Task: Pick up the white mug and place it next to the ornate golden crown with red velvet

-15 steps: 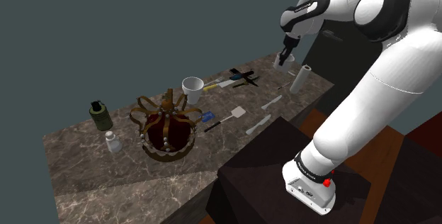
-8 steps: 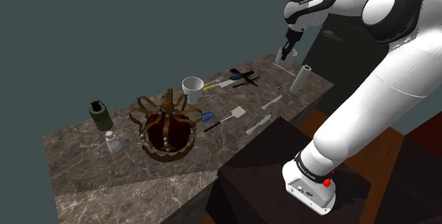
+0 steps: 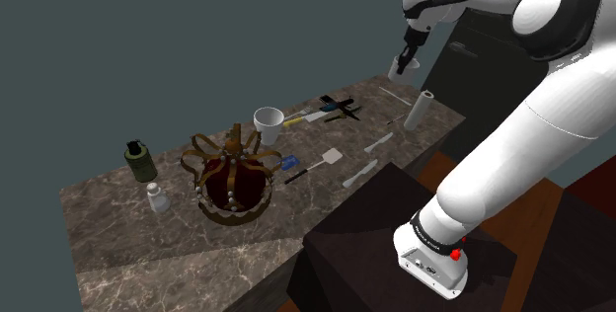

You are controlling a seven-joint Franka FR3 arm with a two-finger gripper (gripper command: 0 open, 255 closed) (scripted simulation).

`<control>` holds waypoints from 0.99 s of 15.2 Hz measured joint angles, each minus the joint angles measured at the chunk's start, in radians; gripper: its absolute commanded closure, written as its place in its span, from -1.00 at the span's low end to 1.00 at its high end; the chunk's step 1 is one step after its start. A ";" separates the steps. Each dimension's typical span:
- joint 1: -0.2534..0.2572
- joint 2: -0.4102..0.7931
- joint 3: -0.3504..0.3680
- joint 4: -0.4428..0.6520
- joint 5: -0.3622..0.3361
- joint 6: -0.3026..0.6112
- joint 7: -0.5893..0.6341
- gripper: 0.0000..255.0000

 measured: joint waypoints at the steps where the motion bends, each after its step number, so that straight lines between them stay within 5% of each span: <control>1: 0.001 -0.004 0.001 0.009 -0.002 -0.012 0.003 1.00; 12: 0.005 -0.029 0.007 0.129 -0.013 -0.154 0.010 1.00; 15: 0.025 -0.094 0.036 0.066 -0.044 -0.153 0.068 1.00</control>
